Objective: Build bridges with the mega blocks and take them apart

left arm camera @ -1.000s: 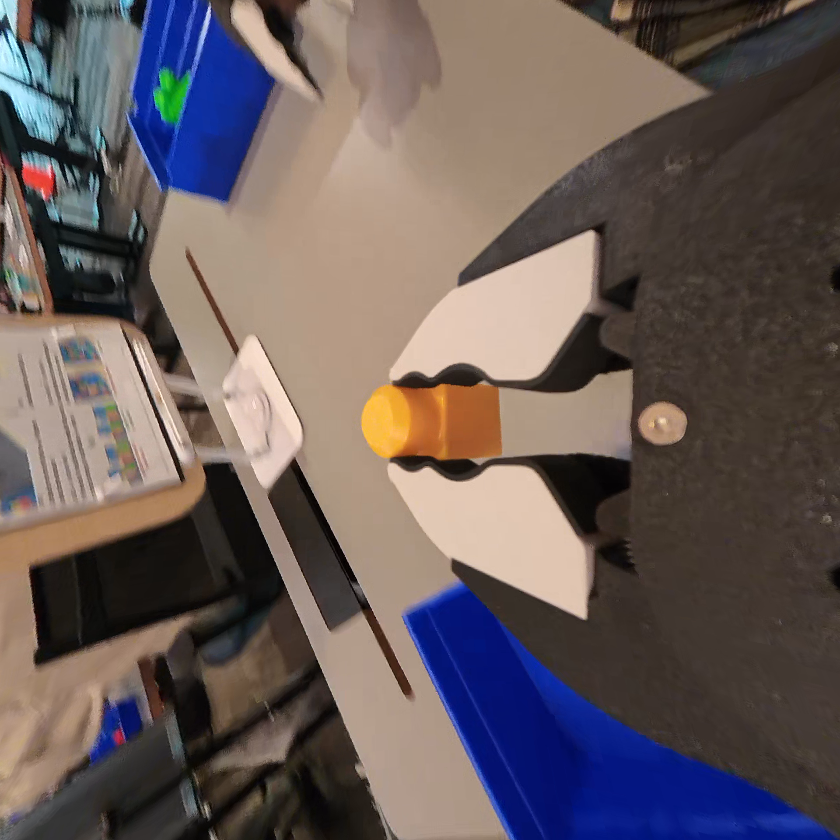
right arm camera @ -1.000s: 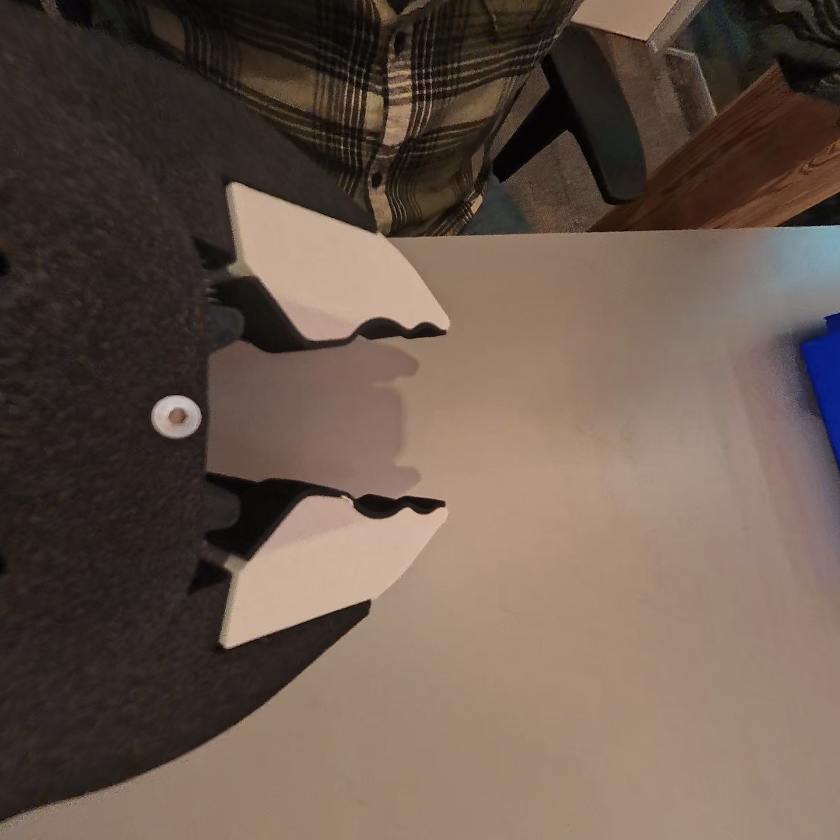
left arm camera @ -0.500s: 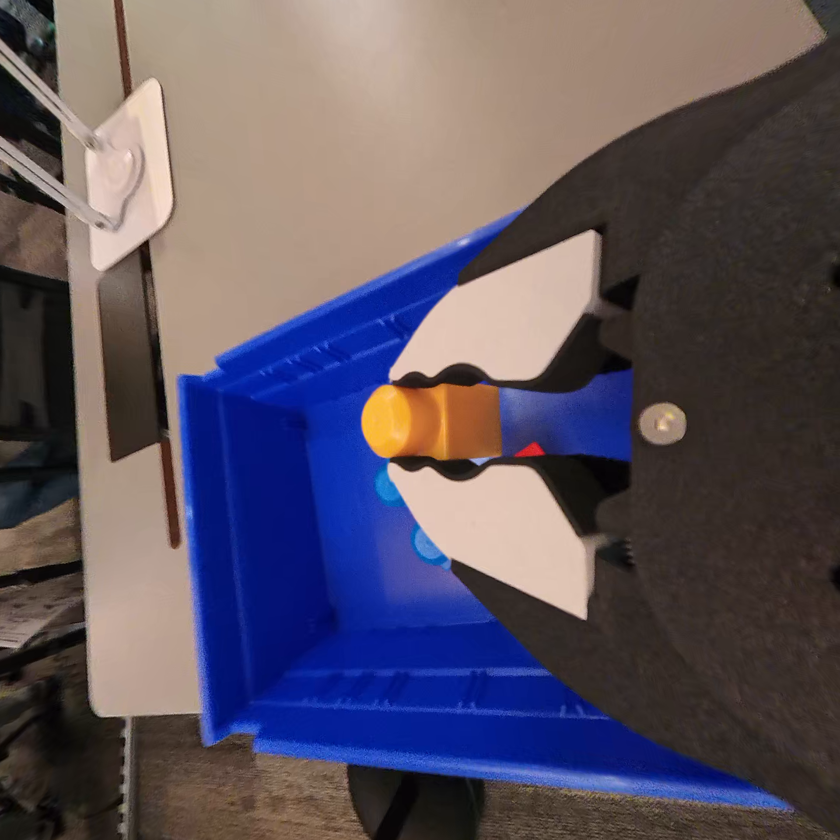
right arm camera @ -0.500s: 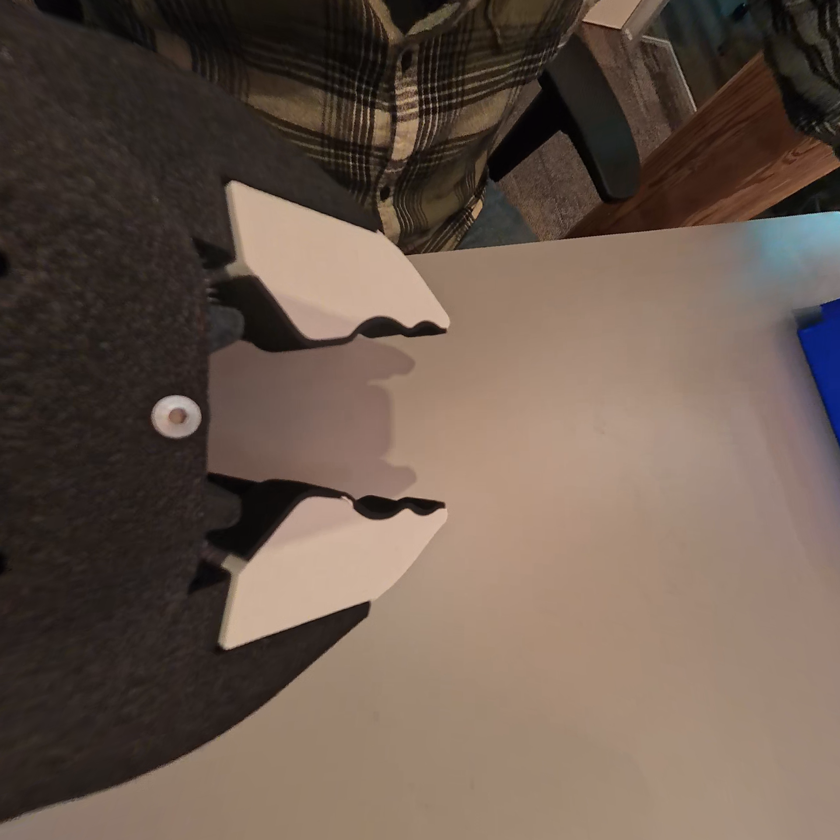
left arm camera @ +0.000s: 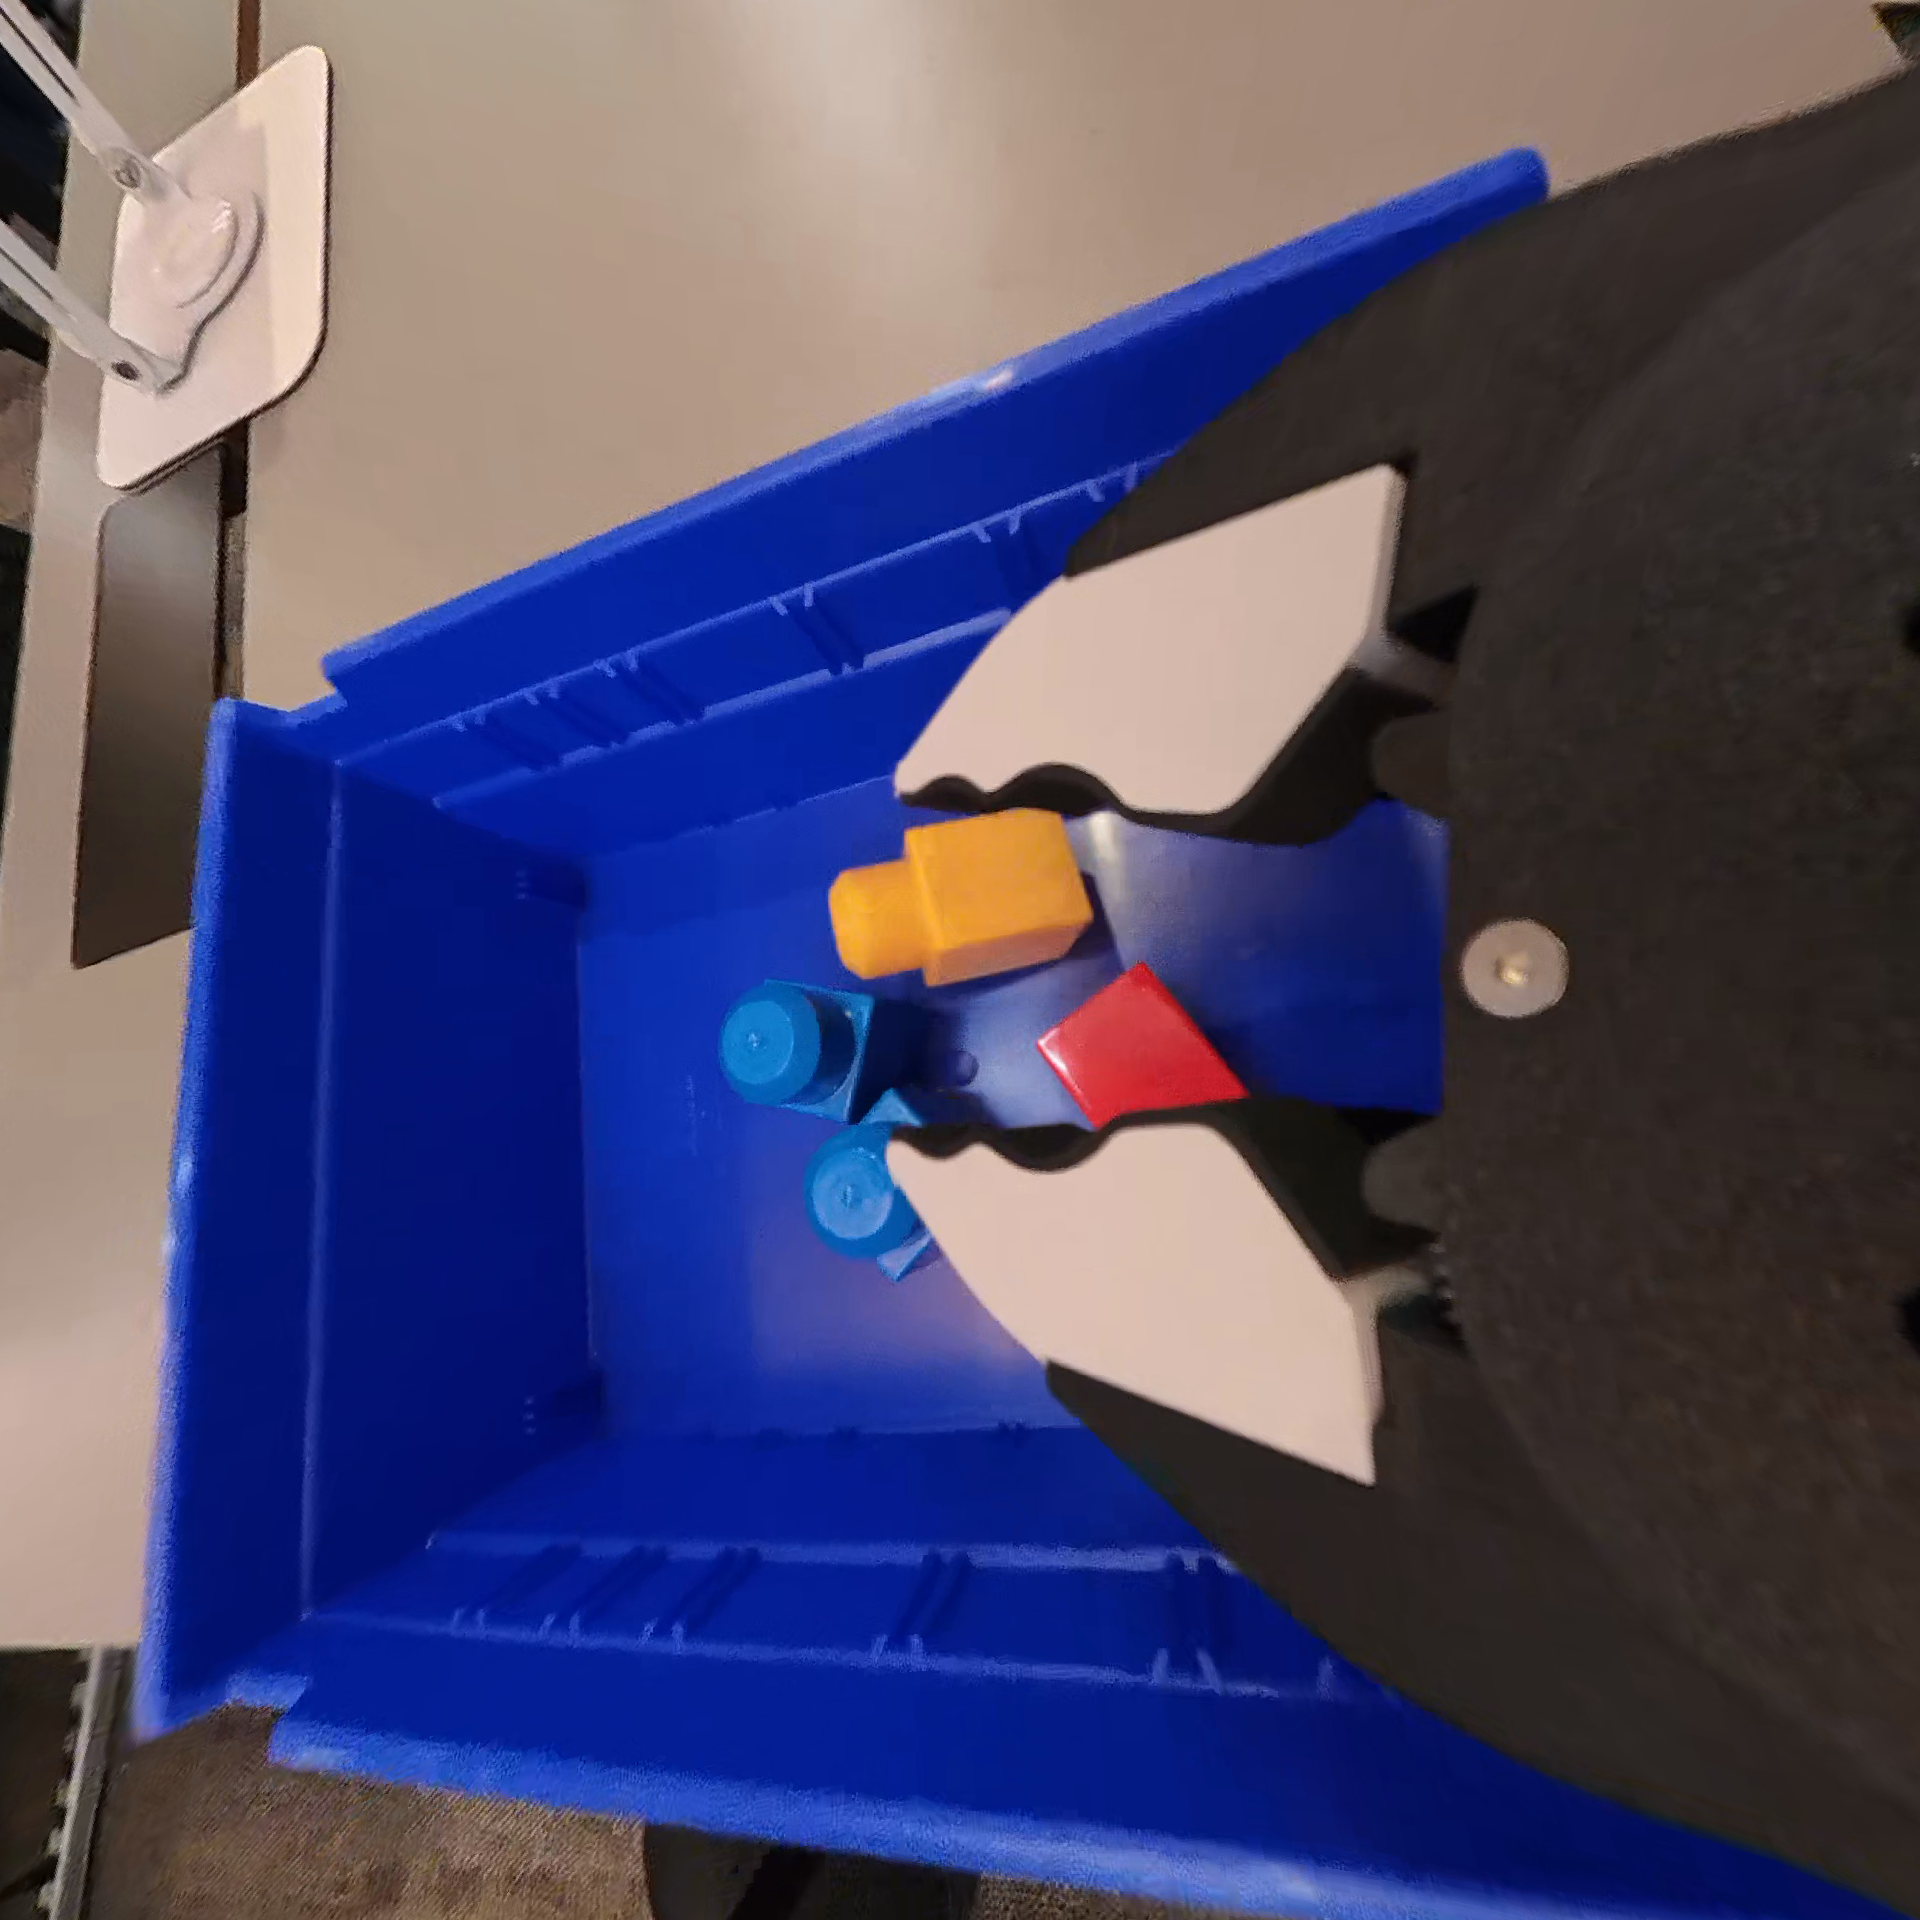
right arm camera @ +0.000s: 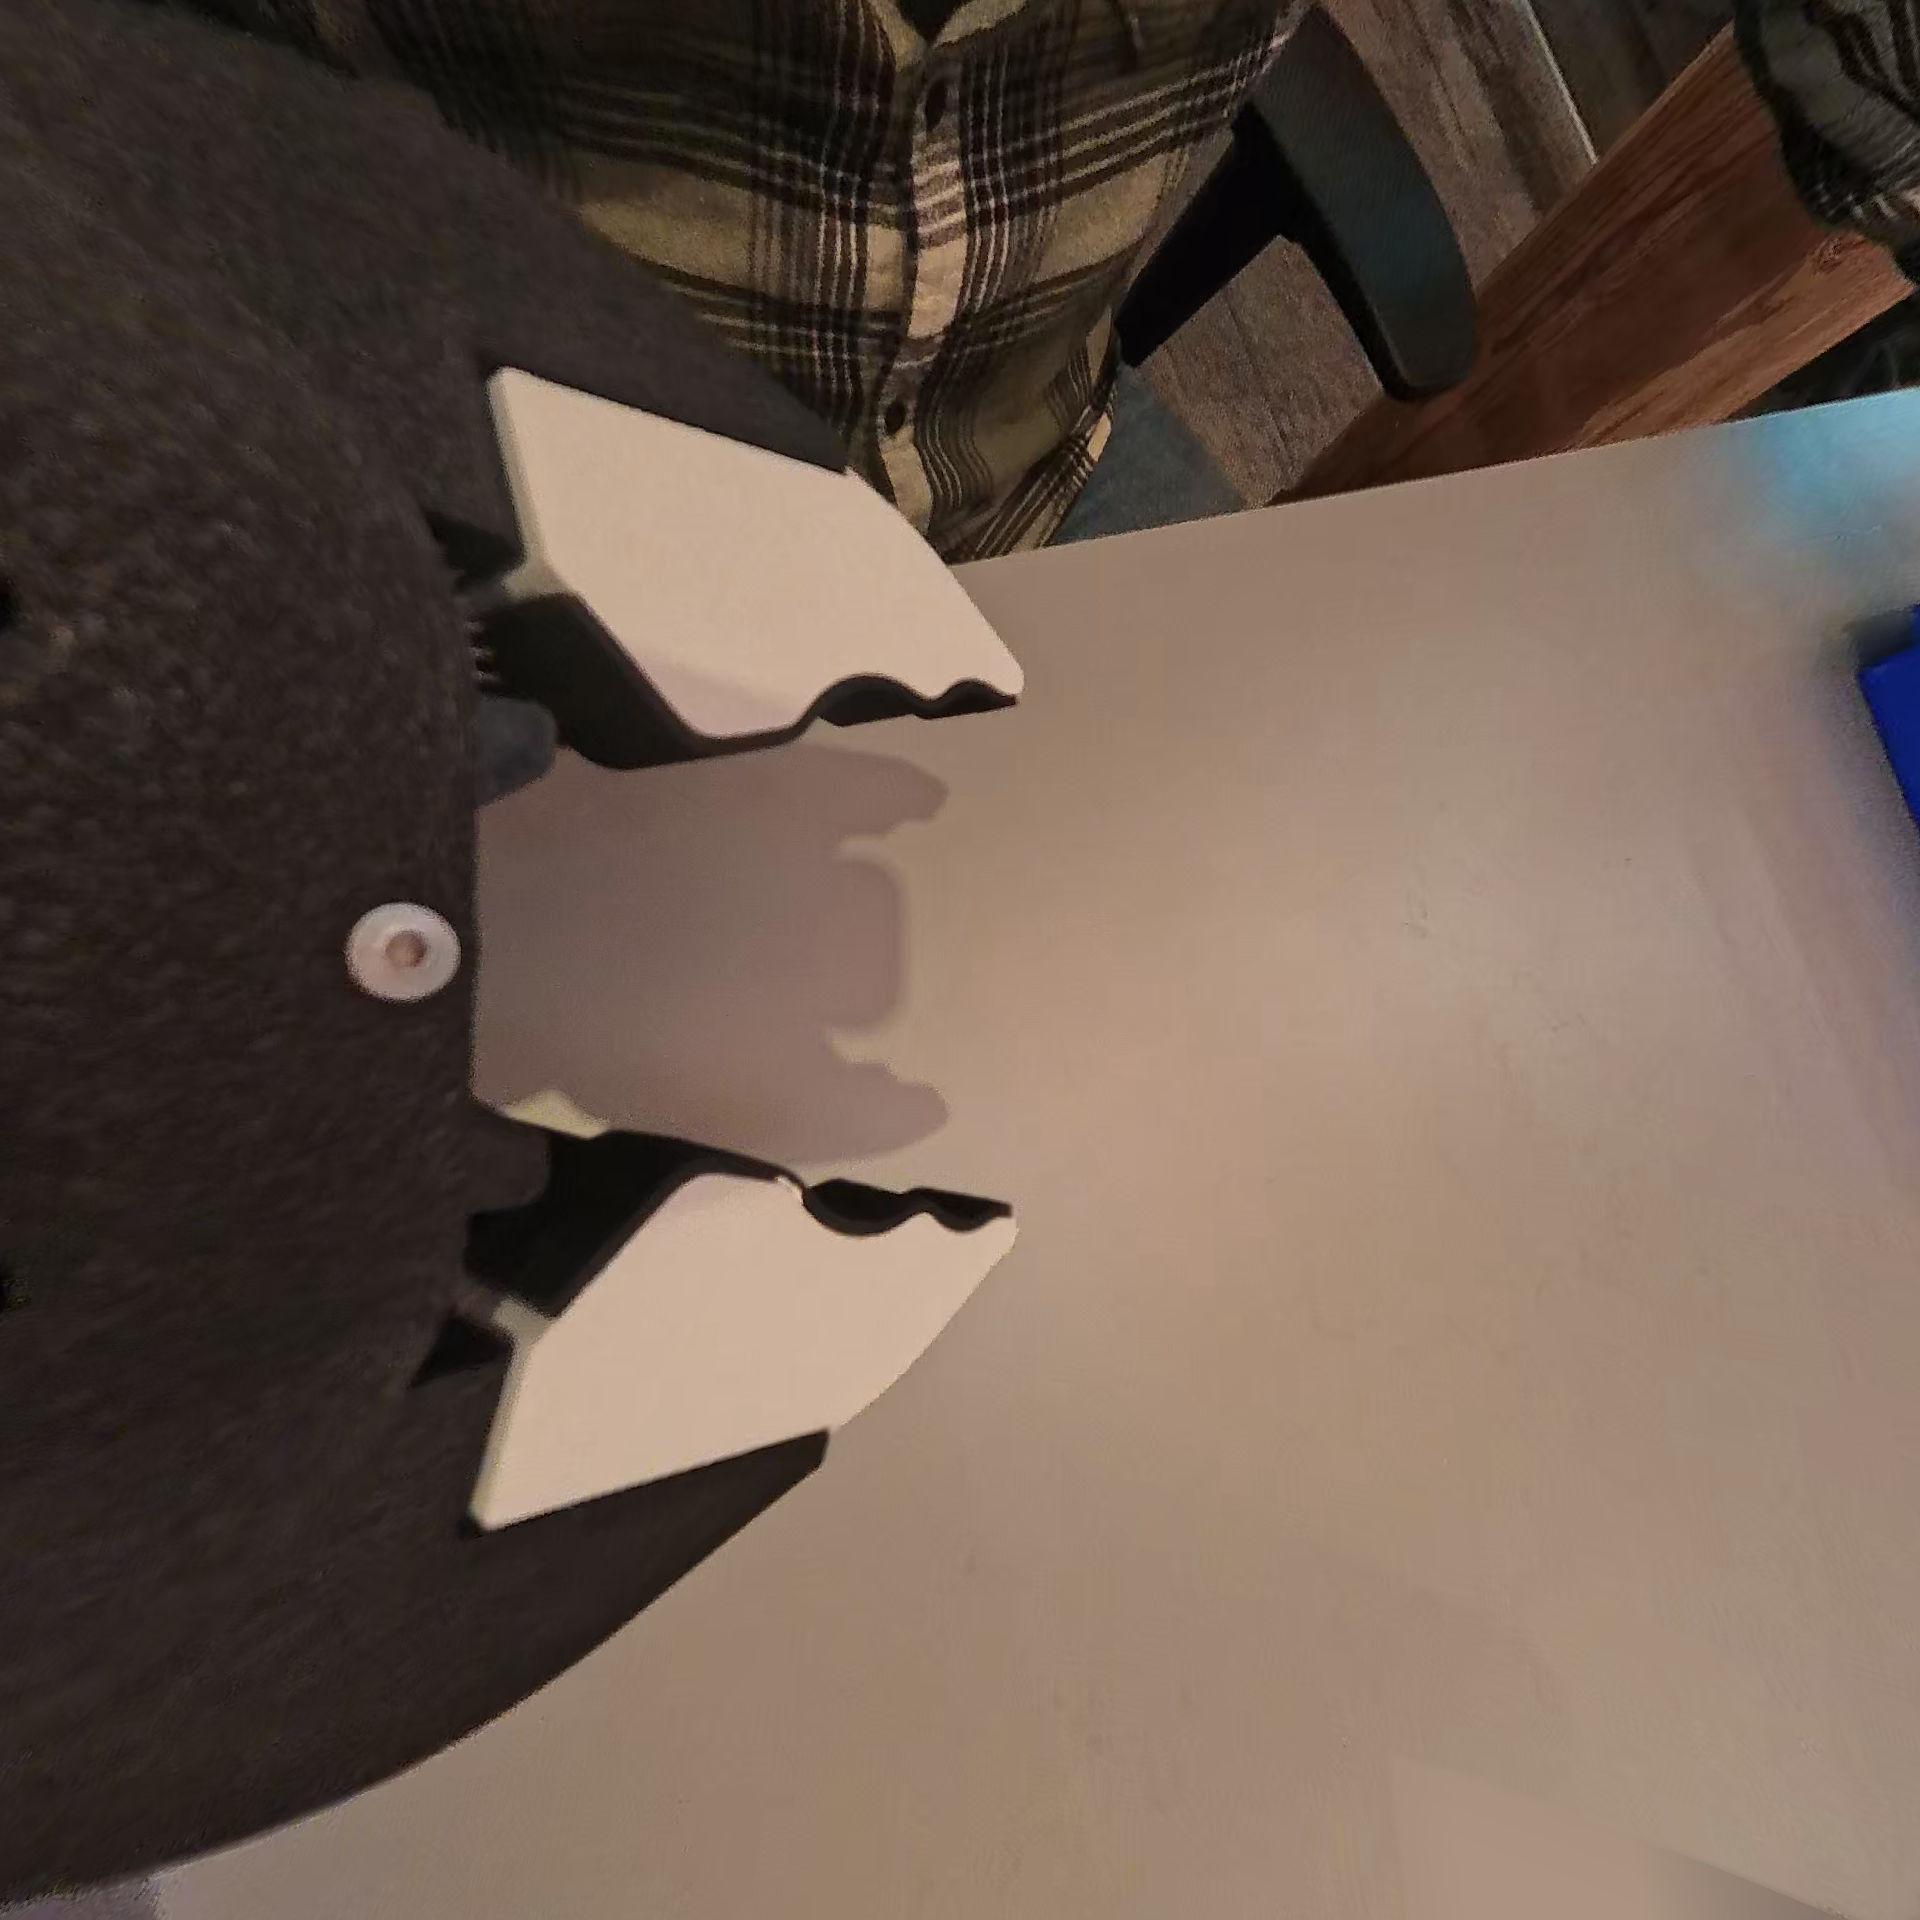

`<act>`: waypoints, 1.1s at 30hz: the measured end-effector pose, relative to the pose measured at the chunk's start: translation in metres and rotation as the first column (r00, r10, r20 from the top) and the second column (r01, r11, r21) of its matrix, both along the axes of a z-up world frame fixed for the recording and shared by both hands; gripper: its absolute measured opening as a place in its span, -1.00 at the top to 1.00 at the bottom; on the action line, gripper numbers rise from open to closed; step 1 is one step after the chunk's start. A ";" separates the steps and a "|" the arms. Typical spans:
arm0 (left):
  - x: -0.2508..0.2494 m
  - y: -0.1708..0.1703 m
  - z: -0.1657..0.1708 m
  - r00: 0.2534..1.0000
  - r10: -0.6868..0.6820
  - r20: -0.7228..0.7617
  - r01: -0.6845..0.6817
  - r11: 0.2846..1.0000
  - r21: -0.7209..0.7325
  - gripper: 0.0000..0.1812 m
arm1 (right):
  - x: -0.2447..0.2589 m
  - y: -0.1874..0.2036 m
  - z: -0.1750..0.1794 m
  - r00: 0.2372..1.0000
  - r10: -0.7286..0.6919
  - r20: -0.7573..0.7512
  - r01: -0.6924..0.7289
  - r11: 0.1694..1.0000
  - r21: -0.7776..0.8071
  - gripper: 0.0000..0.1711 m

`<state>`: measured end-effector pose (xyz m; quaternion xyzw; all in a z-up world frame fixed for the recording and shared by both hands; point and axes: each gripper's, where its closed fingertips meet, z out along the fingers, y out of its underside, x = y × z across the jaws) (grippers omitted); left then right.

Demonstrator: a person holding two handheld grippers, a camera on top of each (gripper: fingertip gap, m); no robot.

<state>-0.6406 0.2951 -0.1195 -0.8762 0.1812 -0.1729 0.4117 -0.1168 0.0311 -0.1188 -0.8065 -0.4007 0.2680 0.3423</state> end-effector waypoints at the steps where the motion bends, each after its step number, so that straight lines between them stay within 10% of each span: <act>1: 0.000 0.000 0.007 1.000 0.001 0.004 -0.001 1.000 0.017 0.33 | 0.003 -0.002 0.002 1.000 -0.005 0.003 0.005 1.000 0.003 -0.03; 12: 0.125 -0.059 0.144 0.953 -0.302 0.026 0.268 0.879 0.395 0.15 | 0.133 -0.011 0.060 0.962 -0.252 0.104 0.242 0.965 0.098 -0.05; 22: 0.338 -0.196 0.086 0.626 -0.770 0.125 0.696 0.624 0.356 0.11 | 0.287 0.003 0.037 0.845 -0.465 0.265 0.484 0.875 -0.007 0.18; 33: 0.366 -0.215 0.049 0.568 -0.804 0.177 0.755 0.594 0.277 0.16 | 0.294 -0.014 -0.040 0.807 -0.344 0.481 0.483 0.852 -0.202 0.22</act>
